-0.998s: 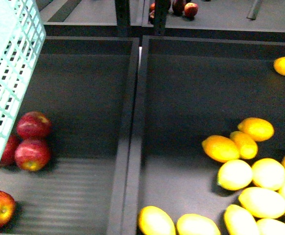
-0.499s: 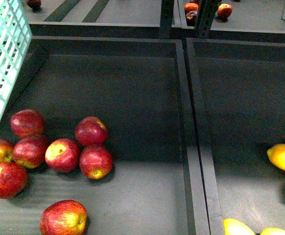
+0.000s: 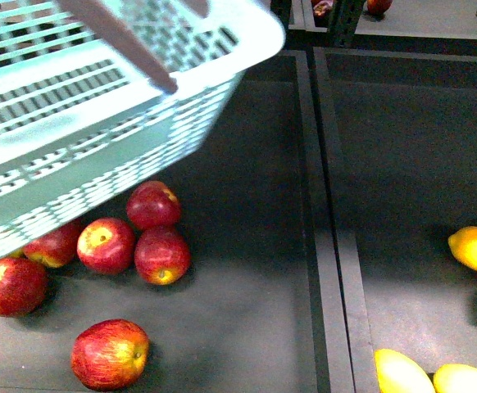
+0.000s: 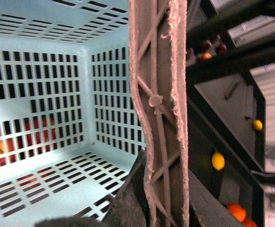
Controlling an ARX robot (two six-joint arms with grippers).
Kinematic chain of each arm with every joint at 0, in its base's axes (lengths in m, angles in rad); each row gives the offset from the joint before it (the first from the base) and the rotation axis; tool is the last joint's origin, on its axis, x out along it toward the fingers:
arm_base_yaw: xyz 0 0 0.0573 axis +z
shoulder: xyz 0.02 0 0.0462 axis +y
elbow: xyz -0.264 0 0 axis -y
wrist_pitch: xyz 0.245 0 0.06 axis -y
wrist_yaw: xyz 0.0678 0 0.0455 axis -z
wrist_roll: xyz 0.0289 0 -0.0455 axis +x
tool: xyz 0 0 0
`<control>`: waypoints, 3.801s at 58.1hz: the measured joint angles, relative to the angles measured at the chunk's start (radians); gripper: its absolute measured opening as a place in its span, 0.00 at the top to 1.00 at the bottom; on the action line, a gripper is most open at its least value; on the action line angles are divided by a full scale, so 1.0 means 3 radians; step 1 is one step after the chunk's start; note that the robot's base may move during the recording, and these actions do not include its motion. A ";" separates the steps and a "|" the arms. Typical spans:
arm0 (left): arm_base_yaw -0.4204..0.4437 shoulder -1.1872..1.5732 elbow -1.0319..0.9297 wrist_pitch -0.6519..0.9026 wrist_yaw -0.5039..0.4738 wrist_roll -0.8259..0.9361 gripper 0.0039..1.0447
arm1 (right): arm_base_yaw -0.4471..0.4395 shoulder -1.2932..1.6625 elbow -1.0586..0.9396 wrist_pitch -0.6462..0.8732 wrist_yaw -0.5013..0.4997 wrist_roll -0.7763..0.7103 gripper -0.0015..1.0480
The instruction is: Pick lemon and mango into basket
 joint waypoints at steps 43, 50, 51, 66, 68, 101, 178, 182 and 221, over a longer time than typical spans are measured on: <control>-0.1235 0.0900 0.0839 0.0009 0.0401 -0.0094 0.94 | 0.0000 0.0000 0.0000 0.0000 0.0001 0.0000 0.08; -0.1199 0.0900 0.0839 0.0009 0.0314 -0.0080 0.94 | -0.0132 0.0267 0.0191 -0.0566 -0.0390 0.0175 0.08; -0.1198 0.0900 0.0839 0.0009 0.0303 -0.0079 0.94 | -0.0168 0.0351 0.0225 -0.0678 -0.0463 0.0210 0.08; -0.1198 0.0912 0.0839 0.0009 0.0315 -0.0056 0.94 | -0.0614 0.1328 0.0245 0.0117 -0.0482 0.0398 0.08; -0.1198 0.0912 0.0839 0.0010 0.0337 -0.0062 0.94 | -0.0661 0.1691 0.0266 0.0393 -0.0435 0.0464 0.08; -0.1202 0.0916 0.0839 0.0010 0.0326 -0.0064 0.94 | -0.0407 0.6396 0.2102 0.1190 0.0429 0.1821 0.08; -0.1203 0.0916 0.0839 0.0010 0.0327 -0.0064 0.94 | -0.0435 0.8291 0.4213 0.0445 0.0427 0.3047 0.08; -0.1203 0.0916 0.0839 0.0010 0.0327 -0.0065 0.94 | -0.0435 0.8343 0.4233 0.0434 0.0427 0.3044 0.08; -0.1203 0.0916 0.0839 0.0010 0.0326 -0.0064 0.94 | -0.0445 0.7734 0.3394 0.1123 0.0637 0.2167 0.38</control>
